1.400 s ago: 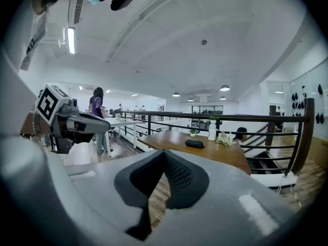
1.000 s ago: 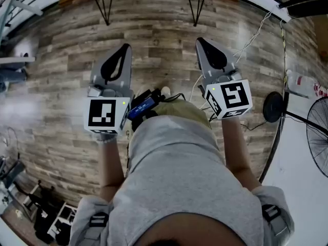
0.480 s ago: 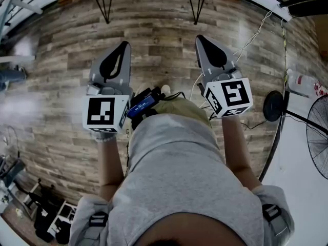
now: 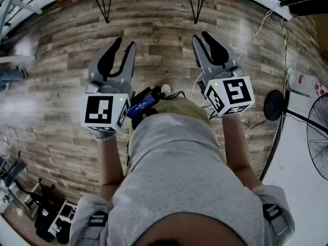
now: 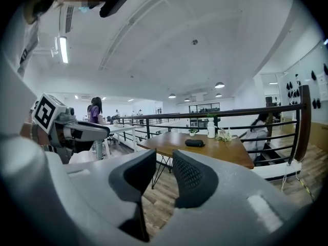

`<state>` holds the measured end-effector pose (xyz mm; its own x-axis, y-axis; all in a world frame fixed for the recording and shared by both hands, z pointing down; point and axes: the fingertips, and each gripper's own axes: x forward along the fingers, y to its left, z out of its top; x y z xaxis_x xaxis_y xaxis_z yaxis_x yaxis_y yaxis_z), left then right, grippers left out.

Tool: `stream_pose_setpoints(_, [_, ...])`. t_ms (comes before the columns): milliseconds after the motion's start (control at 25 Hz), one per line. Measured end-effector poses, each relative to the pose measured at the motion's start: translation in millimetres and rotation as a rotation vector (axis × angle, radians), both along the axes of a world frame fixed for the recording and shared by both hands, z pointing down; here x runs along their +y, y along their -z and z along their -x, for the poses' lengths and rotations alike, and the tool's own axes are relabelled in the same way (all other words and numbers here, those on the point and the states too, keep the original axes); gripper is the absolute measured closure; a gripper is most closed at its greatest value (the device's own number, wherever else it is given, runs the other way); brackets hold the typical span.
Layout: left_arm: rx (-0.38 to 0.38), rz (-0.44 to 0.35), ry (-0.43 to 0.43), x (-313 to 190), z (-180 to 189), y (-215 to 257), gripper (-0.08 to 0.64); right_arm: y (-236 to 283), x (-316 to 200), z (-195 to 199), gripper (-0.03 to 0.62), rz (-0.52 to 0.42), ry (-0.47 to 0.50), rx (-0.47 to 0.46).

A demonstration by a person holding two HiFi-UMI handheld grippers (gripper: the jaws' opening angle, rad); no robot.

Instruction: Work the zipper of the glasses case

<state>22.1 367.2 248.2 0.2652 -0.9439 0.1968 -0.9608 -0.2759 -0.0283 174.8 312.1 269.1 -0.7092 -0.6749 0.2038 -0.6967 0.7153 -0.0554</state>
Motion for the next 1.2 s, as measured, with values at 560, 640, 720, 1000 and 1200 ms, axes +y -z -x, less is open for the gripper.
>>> stream_pose_setpoints(560, [-0.03,-0.009,-0.021,-11.4,-13.0,3.0,0.443,-0.9,-8.8,-15.9,0.497,-0.013,-0.023,0.006])
stream_pose_setpoints(640, [-0.038,-0.007,-0.025,-14.0,-13.4,1.8,0.443,-1.1,-11.1,-16.4,0.497,-0.014,-0.029,0.006])
stream_pose_setpoints(720, [-0.039,-0.004,-0.032,-18.7,-13.1,0.2,0.443,-1.4,-14.8,-16.3,0.497,-0.016,-0.036,0.008])
stream_pose_setpoints(1000, [-0.038,-0.016,-0.061,-49.1,-11.8,-1.5,0.443,-4.1,-36.7,-20.0,0.497,-0.017,-0.072,0.018])
stream_pose_setpoints(1200, [-0.034,-0.014,-0.086,-85.8,-4.1,-5.9,0.443,-6.0,-67.7,-12.1,0.497,-0.015,-0.079,0.021])
